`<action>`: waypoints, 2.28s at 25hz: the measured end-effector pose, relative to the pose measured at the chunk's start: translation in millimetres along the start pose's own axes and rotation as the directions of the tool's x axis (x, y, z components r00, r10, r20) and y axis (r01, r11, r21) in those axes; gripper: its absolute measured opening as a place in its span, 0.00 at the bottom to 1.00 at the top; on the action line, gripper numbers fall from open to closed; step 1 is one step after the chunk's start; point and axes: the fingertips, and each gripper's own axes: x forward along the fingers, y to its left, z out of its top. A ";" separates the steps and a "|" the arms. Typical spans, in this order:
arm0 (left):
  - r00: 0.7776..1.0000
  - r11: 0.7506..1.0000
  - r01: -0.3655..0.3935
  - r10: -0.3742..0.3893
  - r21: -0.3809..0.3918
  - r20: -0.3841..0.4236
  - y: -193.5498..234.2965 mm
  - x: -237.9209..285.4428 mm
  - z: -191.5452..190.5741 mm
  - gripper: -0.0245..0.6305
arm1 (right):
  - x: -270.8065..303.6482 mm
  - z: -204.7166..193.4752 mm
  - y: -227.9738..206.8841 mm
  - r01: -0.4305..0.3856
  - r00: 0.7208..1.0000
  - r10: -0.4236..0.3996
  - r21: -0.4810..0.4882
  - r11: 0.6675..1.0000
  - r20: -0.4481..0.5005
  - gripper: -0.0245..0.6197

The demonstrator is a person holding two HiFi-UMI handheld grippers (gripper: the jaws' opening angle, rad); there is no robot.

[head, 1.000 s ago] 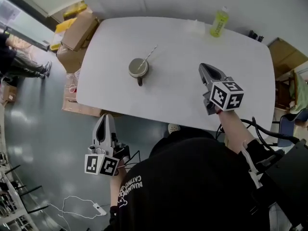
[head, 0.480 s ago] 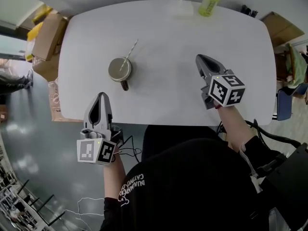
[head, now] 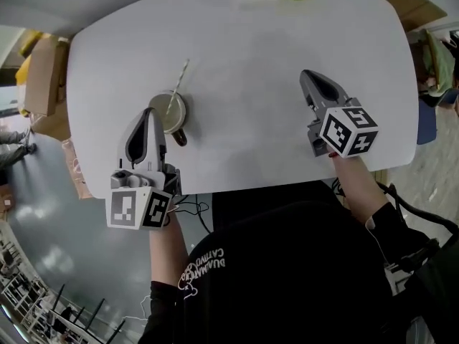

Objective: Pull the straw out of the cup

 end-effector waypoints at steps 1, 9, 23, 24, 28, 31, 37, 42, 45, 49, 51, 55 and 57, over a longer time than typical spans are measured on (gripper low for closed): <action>1.000 1.000 0.021 -0.021 0.003 -0.009 0.0 9.3 1.4 0.04 | 0.1 1.3 -2.6 0.016 1.000 -0.016 0.001 1.000 0.003 0.05; 0.976 0.981 0.174 -0.160 0.084 -0.147 -4.6 65.9 -4.7 0.04 | 7.1 0.6 -30.1 0.127 0.991 -0.129 0.054 0.990 0.035 0.05; 0.912 0.939 0.282 -0.199 0.196 -0.359 -26.1 113.2 -23.1 0.20 | -0.2 1.7 -54.3 0.196 0.978 -0.203 0.098 0.976 0.058 0.05; 0.910 0.938 0.287 -0.203 0.194 -0.360 -27.9 114.9 -22.9 0.20 | -1.5 3.6 -55.2 0.197 0.977 -0.203 0.098 0.976 0.059 0.05; 0.912 0.940 0.290 -0.215 0.178 -0.350 -31.6 119.6 -22.0 0.16 | -3.1 5.6 -57.1 0.197 0.977 -0.204 0.100 0.975 0.065 0.05; 0.918 0.944 0.282 -0.213 0.174 -0.334 -42.2 120.8 -16.8 0.10 | -14.0 9.3 -61.0 0.195 0.977 -0.202 0.098 0.976 0.071 0.05; 0.929 0.945 0.275 -0.213 0.178 -0.303 -47.1 119.5 -9.3 0.08 | -19.6 11.7 -61.7 0.184 0.979 -0.190 0.086 0.979 0.073 0.05; 0.950 0.955 0.238 -0.189 0.180 -0.250 -45.0 108.8 3.2 0.08 | -20.1 15.1 -58.6 0.157 0.982 -0.164 0.083 0.984 0.089 0.05; 0.968 0.970 0.195 -0.166 0.146 -0.187 -41.3 96.0 16.9 0.08 | -23.4 17.7 -52.9 0.133 0.985 -0.140 0.075 0.988 0.098 0.05; 0.987 0.987 0.133 -0.124 0.094 -0.101 -31.1 76.0 37.7 0.08 | -26.5 28.4 -46.0 0.105 0.987 -0.111 0.052 0.993 0.113 0.05; 0.994 0.992 0.104 -0.101 0.073 -0.051 -28.9 65.0 51.0 0.08 | -29.9 38.0 -44.8 0.093 0.987 -0.097 0.038 0.995 0.127 0.05; 0.999 0.998 0.017 -0.020 0.060 0.048 -23.7 35.1 72.7 0.08 | -41.0 50.0 -37.1 0.055 0.987 -0.057 0.018 0.998 0.153 0.05; 0.995 0.998 -0.025 0.020 0.057 0.097 -23.6 18.6 83.5 0.08 | -47.1 54.7 -29.5 0.031 0.986 -0.032 0.009 0.999 0.162 0.05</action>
